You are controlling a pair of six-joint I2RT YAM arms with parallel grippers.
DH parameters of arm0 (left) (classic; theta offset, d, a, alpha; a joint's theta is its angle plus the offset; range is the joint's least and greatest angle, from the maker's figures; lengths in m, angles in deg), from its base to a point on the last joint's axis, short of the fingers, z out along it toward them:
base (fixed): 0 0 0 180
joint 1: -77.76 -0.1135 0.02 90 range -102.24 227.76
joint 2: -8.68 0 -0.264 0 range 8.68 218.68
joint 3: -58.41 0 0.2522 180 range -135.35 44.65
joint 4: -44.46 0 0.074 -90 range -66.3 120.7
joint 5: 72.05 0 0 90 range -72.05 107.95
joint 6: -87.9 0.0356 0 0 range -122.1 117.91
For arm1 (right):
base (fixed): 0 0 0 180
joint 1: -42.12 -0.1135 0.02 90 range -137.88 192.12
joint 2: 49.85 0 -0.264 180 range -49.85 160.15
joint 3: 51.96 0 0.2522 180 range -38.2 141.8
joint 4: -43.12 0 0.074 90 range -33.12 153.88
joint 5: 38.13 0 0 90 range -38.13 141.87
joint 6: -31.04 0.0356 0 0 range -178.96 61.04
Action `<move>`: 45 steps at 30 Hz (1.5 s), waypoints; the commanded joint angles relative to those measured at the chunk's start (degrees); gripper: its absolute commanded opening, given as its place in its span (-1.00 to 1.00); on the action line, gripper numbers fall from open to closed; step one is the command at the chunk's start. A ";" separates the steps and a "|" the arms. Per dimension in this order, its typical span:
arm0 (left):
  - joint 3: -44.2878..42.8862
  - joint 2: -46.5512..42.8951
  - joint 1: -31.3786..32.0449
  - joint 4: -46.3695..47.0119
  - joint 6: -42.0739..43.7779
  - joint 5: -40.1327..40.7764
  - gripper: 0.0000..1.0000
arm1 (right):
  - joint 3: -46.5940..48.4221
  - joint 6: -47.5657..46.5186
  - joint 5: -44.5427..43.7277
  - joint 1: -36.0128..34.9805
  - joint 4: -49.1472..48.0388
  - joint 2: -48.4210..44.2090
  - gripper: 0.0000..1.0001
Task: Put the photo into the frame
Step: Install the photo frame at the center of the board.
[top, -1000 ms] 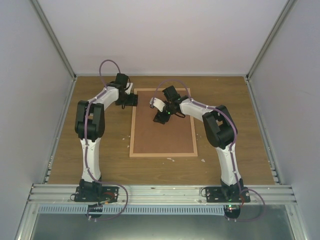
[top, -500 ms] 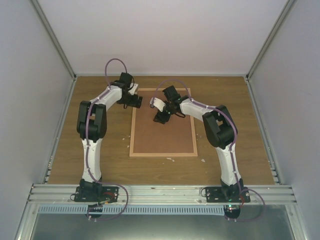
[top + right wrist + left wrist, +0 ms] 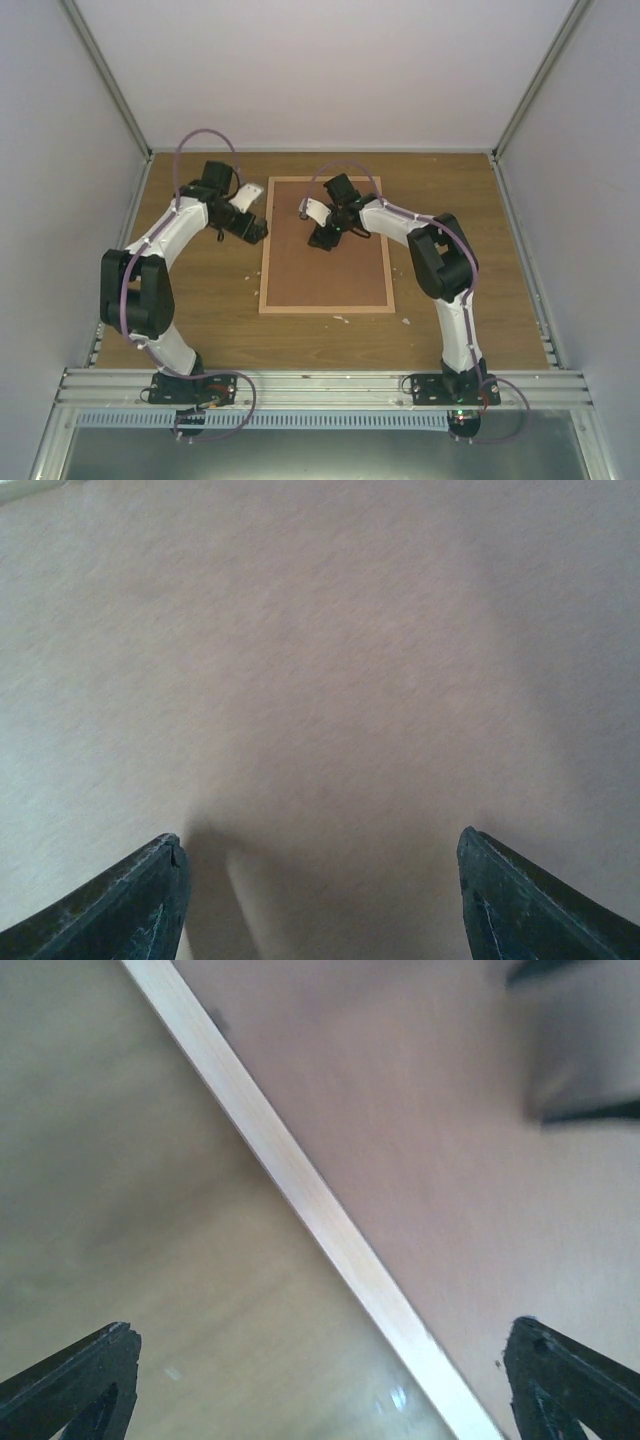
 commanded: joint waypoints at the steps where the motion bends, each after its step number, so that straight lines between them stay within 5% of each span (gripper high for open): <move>1: 11.06 -5.71 0.51 -2.01 8.73 -3.30 0.98 | -3.94 -1.86 -2.15 -2.44 3.59 -5.76 0.48; 12: 24.17 -11.55 4.15 0.18 6.27 2.52 0.98 | -16.16 -2.91 -2.43 -10.01 0.32 -14.25 0.48; 45: 25.58 -2.65 8.55 7.85 1.82 9.50 0.97 | -23.92 -2.87 -8.25 -11.76 -5.19 -10.80 0.48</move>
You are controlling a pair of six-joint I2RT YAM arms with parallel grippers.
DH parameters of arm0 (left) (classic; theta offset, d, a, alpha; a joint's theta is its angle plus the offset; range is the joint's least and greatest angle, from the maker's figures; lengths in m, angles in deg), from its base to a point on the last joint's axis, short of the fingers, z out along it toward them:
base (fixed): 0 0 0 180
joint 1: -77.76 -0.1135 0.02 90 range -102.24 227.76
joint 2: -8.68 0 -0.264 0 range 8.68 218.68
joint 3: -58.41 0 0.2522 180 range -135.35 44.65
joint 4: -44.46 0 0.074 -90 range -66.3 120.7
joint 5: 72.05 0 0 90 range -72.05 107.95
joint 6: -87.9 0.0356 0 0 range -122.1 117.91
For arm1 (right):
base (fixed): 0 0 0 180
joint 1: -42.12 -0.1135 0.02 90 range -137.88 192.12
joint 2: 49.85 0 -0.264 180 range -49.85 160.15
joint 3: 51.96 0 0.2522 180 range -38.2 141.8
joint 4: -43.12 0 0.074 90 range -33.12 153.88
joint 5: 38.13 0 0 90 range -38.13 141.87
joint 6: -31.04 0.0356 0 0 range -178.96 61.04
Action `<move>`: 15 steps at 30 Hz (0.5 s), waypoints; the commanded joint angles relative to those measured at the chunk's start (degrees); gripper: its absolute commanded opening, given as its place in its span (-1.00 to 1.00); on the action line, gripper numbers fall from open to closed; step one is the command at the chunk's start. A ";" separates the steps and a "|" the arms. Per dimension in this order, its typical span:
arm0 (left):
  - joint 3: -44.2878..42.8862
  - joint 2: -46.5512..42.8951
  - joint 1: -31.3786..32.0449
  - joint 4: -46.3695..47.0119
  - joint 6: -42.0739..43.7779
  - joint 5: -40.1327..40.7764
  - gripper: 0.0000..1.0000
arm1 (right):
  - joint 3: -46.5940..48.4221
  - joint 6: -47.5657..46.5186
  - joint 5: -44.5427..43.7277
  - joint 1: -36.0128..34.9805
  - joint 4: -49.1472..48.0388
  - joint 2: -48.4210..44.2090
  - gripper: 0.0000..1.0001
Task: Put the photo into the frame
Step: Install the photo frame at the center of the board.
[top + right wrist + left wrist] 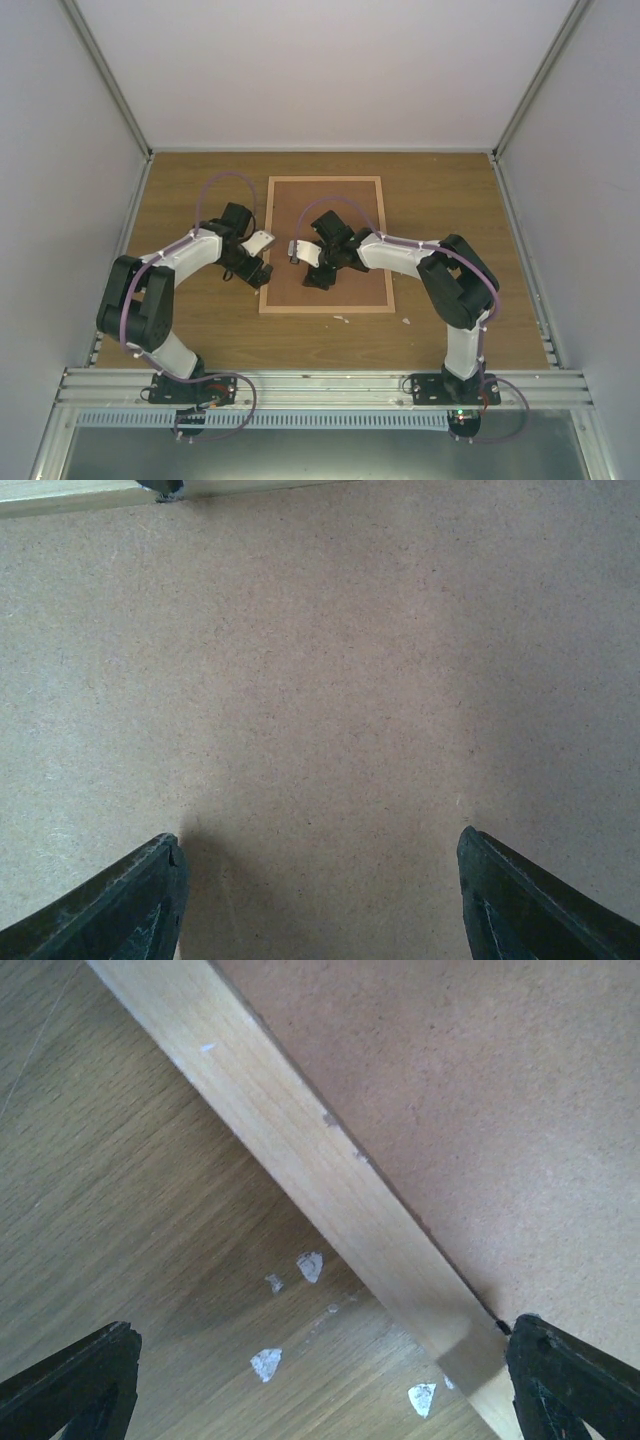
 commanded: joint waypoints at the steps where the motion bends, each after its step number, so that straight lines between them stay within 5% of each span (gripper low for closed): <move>1: 1.66 3.20 1.76 3.34 -0.43 3.14 0.97 | -2.43 -0.75 -5.87 -0.35 0.11 3.54 0.48; 15: 2.07 6.05 3.74 5.00 -1.76 6.11 0.96 | -2.42 -0.66 -5.81 -0.44 0.01 3.65 0.47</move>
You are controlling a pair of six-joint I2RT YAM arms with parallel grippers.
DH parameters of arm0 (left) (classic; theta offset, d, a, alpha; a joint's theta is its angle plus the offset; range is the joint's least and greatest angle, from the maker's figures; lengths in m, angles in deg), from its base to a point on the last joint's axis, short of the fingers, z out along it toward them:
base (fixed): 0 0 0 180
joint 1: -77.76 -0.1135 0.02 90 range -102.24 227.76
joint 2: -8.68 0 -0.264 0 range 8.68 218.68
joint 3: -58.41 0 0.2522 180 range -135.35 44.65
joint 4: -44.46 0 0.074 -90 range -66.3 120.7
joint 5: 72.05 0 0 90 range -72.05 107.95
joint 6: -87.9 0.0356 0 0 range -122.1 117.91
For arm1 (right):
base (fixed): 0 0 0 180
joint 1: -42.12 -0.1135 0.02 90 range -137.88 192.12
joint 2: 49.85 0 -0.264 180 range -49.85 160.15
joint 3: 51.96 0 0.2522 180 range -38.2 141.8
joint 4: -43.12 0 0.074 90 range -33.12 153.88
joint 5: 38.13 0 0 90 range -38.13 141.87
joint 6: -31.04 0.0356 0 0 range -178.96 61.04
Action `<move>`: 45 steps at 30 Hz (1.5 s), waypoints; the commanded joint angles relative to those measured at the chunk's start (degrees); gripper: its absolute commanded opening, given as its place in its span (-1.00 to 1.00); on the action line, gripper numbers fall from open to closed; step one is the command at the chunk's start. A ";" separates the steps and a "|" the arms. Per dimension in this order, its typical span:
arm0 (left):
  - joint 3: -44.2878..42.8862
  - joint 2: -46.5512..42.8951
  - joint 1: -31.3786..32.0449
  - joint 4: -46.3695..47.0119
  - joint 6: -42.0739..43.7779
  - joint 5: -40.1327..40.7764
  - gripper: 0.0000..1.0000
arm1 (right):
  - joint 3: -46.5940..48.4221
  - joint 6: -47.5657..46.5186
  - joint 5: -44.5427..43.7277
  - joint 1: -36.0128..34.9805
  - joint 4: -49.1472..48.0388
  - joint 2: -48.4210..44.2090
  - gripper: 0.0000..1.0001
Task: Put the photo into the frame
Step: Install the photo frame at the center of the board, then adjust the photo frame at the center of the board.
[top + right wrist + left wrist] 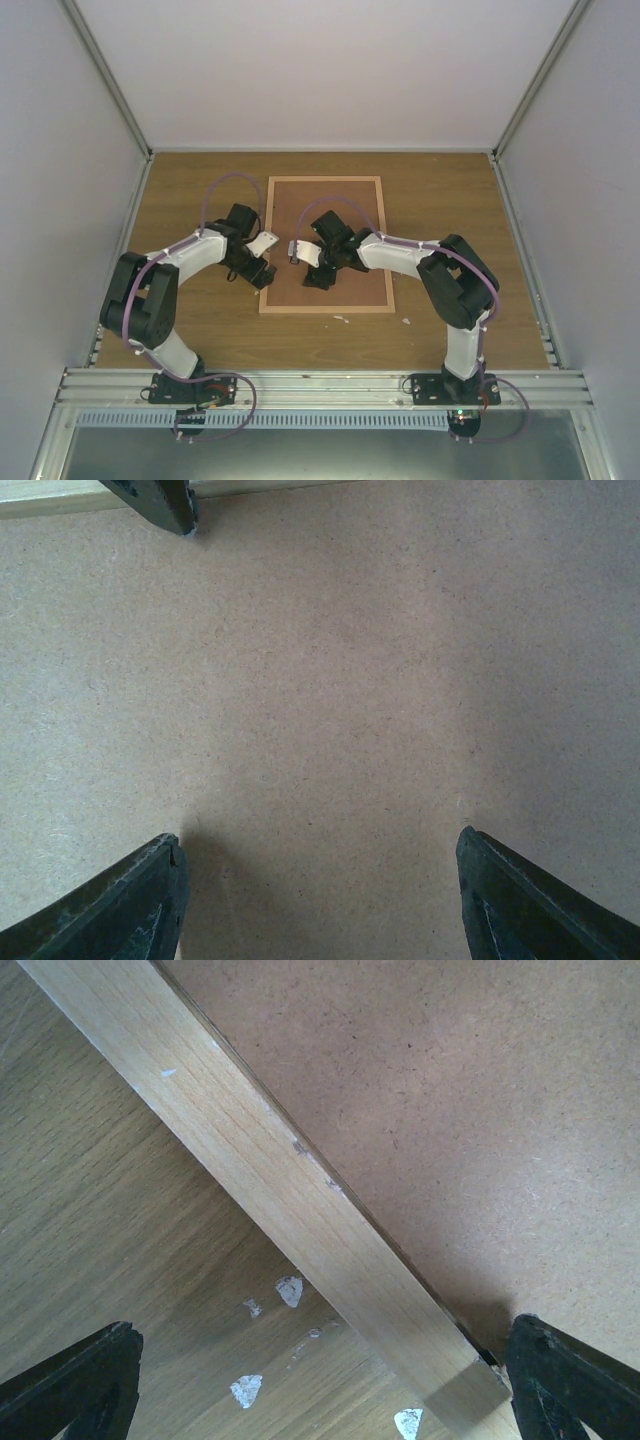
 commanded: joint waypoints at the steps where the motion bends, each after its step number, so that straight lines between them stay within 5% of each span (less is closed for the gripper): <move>1: 2.00 4.38 1.96 3.44 -0.48 5.56 0.96 | -2.39 -0.61 -5.81 -0.39 0.09 3.56 0.47; 11: -8.27 0.45 -5.57 -3.79 -6.78 -8.00 0.98 | -1.07 0.95 -5.12 -0.40 0.44 2.44 0.47; 27: -5.59 -1.17 -14.43 -2.07 -13.90 -12.89 0.98 | -4.20 -4.29 9.21 -7.08 1.45 -7.57 0.47; 34: -4.67 -2.69 -15.98 -1.16 -15.68 -14.19 0.98 | -6.15 -4.58 2.23 -13.25 -0.44 -4.40 0.42; 45: -4.59 -1.34 -17.51 -0.57 -16.52 -13.96 0.90 | 5.50 3.19 -10.03 -13.71 -5.88 7.86 -0.21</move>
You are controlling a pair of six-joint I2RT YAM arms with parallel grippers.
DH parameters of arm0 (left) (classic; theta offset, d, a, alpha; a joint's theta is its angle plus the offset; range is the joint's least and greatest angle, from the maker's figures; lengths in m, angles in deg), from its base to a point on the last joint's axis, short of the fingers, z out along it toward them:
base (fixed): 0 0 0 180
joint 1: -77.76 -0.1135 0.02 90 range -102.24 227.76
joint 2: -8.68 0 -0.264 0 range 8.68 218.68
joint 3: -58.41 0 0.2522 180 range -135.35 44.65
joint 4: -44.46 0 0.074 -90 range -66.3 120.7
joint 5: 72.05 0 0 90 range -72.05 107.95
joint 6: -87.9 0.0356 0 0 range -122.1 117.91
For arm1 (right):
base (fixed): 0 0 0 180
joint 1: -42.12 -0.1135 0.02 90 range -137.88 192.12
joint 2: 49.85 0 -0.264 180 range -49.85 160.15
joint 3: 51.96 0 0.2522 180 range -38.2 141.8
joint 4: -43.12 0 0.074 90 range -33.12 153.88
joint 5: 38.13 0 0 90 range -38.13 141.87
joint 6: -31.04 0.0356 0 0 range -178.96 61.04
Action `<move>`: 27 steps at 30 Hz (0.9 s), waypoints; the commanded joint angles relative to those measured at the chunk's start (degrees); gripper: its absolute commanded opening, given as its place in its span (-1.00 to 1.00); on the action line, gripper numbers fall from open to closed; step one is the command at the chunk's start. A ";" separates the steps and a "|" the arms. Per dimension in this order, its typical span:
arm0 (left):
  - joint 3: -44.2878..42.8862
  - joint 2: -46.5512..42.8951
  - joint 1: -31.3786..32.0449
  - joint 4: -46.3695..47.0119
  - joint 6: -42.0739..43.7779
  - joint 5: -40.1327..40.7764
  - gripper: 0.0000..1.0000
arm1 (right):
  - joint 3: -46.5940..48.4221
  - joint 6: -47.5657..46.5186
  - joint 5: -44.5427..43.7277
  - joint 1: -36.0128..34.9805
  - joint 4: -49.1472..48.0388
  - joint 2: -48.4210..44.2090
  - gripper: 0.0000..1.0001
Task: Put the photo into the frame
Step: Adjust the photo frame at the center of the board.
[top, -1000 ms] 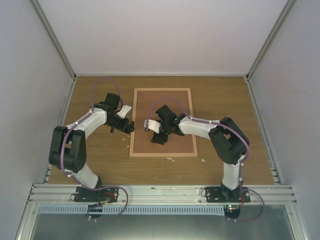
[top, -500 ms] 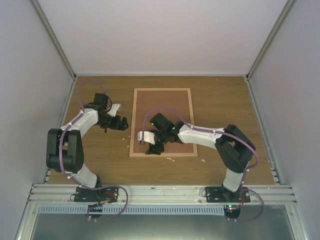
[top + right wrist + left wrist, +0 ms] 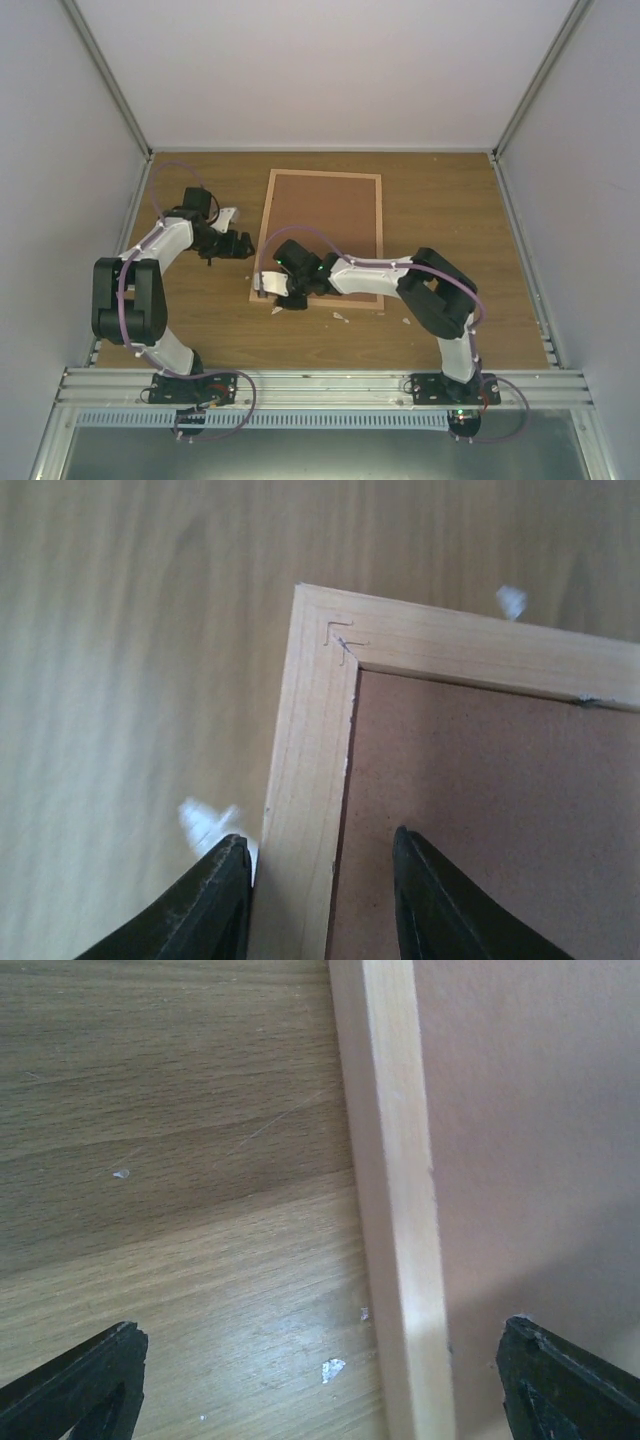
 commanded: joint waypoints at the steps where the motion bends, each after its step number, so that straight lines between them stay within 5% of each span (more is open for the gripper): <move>1: 0.22 0.42 -0.60 1.90 -0.86 -0.37 0.89 | 6.48 4.01 -6.66 0.38 -1.91 7.50 -0.23; 6: -1.95 3.84 -0.57 1.18 -1.32 1.53 0.84 | 14.66 5.76 -5.89 0.84 0.85 12.21 -0.25; 14: -5.67 7.82 -0.51 -0.05 -2.61 5.06 0.79 | 5.76 5.61 3.57 5.44 2.40 0.87 0.00; 21: -5.42 7.75 -0.43 -0.01 -2.58 7.63 0.78 | 3.43 4.45 5.52 5.84 3.08 2.03 0.08; 27: -5.43 7.61 -0.17 0.67 -2.61 9.05 0.77 | 12.33 5.86 11.16 6.19 6.13 3.85 0.16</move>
